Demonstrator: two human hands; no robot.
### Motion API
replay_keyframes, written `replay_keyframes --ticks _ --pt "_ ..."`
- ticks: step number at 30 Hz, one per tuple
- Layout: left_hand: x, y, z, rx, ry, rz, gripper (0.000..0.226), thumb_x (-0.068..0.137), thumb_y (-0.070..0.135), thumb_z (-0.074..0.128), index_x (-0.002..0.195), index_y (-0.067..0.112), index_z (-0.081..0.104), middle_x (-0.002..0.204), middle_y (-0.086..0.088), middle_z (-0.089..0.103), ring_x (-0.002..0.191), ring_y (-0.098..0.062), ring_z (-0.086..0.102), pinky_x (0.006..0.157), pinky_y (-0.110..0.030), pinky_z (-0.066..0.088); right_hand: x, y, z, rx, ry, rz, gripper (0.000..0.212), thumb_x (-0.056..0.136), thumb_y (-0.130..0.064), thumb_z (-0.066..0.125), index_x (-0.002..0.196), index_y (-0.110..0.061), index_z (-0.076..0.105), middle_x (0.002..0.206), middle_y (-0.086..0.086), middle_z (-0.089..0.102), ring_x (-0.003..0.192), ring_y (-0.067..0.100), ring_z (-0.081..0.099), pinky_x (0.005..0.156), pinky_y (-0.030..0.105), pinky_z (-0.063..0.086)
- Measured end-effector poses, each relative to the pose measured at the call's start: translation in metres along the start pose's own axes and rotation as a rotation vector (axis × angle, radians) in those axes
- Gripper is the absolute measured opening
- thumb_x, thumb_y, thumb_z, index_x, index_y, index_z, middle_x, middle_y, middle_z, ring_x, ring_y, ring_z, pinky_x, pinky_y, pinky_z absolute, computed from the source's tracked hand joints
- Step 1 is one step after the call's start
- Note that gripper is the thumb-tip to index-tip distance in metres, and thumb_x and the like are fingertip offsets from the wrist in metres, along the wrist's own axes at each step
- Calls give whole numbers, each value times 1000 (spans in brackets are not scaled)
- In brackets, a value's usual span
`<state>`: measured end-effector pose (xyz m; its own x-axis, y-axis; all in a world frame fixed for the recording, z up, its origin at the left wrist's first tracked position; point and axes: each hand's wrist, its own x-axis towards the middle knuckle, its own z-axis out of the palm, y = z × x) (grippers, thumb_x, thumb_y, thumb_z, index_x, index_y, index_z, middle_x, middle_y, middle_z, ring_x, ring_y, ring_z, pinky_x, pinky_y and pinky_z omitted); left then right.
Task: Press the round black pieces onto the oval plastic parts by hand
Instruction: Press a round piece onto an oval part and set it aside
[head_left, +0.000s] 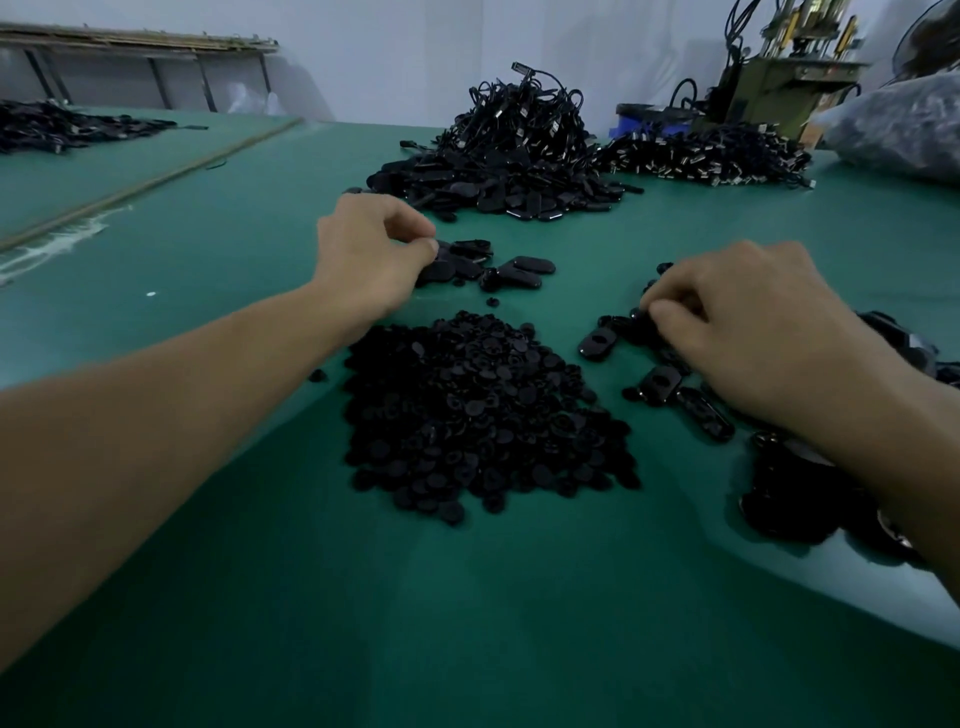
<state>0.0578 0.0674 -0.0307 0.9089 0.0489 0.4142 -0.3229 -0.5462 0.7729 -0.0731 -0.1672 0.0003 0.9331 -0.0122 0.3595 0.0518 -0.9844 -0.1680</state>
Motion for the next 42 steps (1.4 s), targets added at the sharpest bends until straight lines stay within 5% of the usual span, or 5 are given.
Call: replay_keyframes --ticks 4,19,28,33,42 --pt "-26 14 -11 -125 -92 63 16 87 19 76 78 31 71 78 6 72 69 -1 62 65 -13 48 0 0 3 301 86 70 18 101 -17 57 100 -20 75 80 -4 73 69 2 66 60 3 42" --pt "-84 38 -16 -302 -365 201 8 82 25 79 90 26 77 77 6 77 71 -8 68 80 -33 57 -7 -23 14 954 -95 28 17 99 -10 59 94 -18 73 70 -1 75 60 2 66 57 12 50" --pt "-20 7 -9 -14 -116 11 7 89 20 75 94 24 74 72 10 70 63 3 60 66 -11 47 -4 -7 21 167 -63 -86 29 101 -23 56 129 -27 65 119 -4 65 107 12 60 96 23 41" --pt "-7 -4 -5 74 -128 -53 19 91 12 73 109 13 74 95 -4 72 89 -11 66 97 -25 52 -1 -7 22 25 -202 -141 26 100 -33 56 124 -31 67 121 -8 69 117 17 58 104 34 43" --pt "-32 12 -11 -26 -150 89 22 86 8 76 80 29 71 81 13 72 70 10 64 68 -2 48 -2 -16 21 23 -204 -56 25 100 -24 47 117 -30 63 114 6 65 105 30 61 95 45 52"
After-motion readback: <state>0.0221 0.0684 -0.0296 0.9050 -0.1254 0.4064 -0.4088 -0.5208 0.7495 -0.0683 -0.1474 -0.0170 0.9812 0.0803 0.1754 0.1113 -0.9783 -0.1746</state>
